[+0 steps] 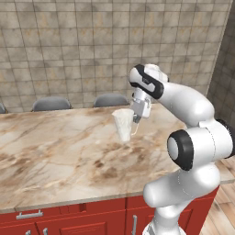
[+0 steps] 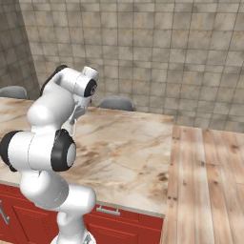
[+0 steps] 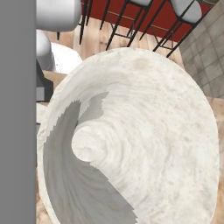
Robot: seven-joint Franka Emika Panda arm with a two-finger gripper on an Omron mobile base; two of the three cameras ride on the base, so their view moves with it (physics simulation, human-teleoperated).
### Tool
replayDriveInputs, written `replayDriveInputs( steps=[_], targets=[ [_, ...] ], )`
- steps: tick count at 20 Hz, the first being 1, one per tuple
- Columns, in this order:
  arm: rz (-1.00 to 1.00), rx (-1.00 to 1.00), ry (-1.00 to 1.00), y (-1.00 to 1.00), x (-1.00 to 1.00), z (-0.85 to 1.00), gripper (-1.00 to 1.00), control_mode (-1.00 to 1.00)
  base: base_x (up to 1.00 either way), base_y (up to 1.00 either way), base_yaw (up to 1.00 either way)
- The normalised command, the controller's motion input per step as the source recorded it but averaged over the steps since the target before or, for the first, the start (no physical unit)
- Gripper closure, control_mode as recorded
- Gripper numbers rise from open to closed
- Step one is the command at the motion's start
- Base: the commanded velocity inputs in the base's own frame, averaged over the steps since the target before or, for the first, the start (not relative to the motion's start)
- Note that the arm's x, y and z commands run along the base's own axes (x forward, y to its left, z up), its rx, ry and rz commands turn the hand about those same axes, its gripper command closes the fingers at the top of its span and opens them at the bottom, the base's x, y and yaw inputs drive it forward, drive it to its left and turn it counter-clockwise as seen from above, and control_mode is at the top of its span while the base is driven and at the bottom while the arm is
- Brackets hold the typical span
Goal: Pick the jug and bowl and place them in the sink. Then turn on the water.
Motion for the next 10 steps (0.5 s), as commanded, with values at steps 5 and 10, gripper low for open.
replayDriveInputs(
  steps=[5,10],
  targets=[
    [0.0,0.0,0.0,0.0,0.0,0.1,1.0,-1.0,0.0,0.0,0.0],
    [0.0,0.0,0.0,-0.03,-0.02,0.06,1.0,-1.0,0.0,0.0,0.0]
  ],
)
